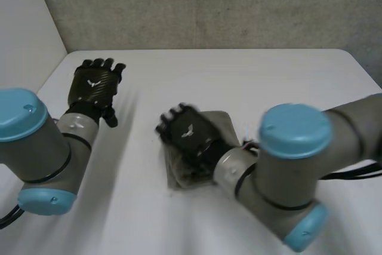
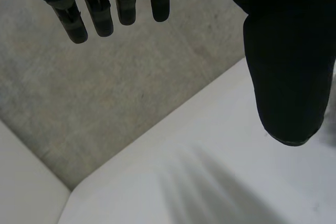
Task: Fold the towel.
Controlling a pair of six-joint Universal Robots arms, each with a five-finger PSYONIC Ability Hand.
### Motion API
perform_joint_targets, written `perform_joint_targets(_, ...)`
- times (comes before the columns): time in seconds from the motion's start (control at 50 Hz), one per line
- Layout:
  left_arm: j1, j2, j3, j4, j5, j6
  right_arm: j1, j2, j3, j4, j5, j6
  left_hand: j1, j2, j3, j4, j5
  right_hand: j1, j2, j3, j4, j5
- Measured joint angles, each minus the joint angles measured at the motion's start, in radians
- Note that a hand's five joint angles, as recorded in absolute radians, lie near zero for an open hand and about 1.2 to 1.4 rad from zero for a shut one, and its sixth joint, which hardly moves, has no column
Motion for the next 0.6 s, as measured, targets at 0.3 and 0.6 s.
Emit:
perform_joint_targets(0.3, -0.199, -0.131, 0.192, -0.209, 0.000, -0.189, -0.252, -0.098, 0.116, 0.022, -0.006, 0.477, 0.003, 0.012, 0.008, 0.007, 0.000, -0.003, 0.000, 0.000, 0.000, 0.000)
perform_joint_targets(0.6, -0.247, -0.337, 0.262, -0.361, -0.033, -0.350, -0.244, 0.121, -0.031, 0.109, 0.002, 0.409, 0.003, 0.013, 0.009, 0.010, 0.000, -0.003, 0.000, 0.000, 0.000, 0.000)
